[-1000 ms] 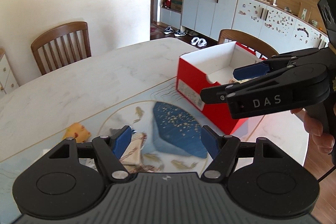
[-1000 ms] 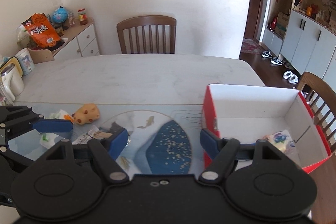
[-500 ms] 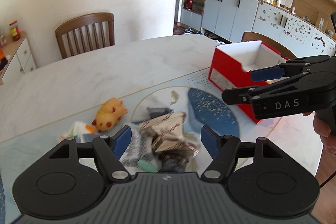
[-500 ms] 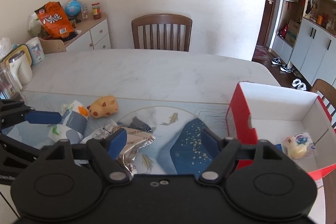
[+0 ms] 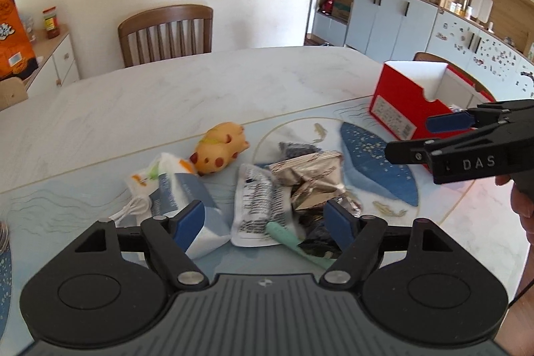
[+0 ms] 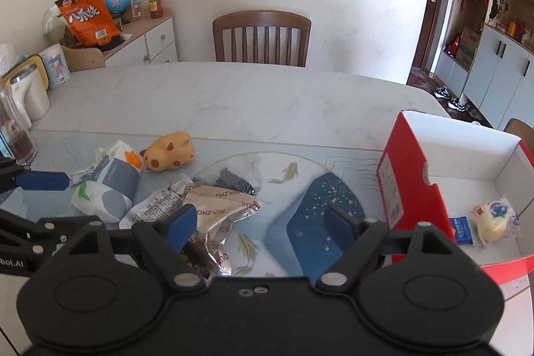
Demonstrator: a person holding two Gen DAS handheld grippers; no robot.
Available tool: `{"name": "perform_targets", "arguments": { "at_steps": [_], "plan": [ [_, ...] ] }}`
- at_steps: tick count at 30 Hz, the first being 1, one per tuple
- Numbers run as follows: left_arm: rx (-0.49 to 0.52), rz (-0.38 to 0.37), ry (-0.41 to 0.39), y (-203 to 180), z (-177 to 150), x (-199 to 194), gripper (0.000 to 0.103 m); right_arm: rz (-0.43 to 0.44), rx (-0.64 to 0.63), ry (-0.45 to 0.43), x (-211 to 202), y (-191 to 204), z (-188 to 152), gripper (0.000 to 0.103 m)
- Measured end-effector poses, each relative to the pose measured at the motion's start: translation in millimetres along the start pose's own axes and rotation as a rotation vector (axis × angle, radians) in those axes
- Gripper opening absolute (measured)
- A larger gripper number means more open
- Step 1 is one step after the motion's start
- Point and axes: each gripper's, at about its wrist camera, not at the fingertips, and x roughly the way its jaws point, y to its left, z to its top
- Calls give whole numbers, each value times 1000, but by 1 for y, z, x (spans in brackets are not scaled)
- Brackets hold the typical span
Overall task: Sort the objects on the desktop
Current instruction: 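Move both open tools back from the box to the snack pile, then grasp silver foil bag with right tool while left tool grasps white green-printed bag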
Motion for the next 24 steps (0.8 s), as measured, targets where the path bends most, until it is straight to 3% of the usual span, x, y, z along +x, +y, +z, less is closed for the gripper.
{"name": "perform_targets", "arguments": {
  "at_steps": [15,19,22,24],
  "plan": [
    [-17,57,30,25,-23,23,81,79,-31,35,14,30,-19,89],
    [-29,66,23,30,-25,27,89,102,-39,56,18,42,-24,89],
    [-33,86,20,34,-25,33,103,120,-31,67,19,49,-26,89],
    [-33,93,20,37,-24,36,103,127,-29,73,22,53,-27,89]
  ]
}}
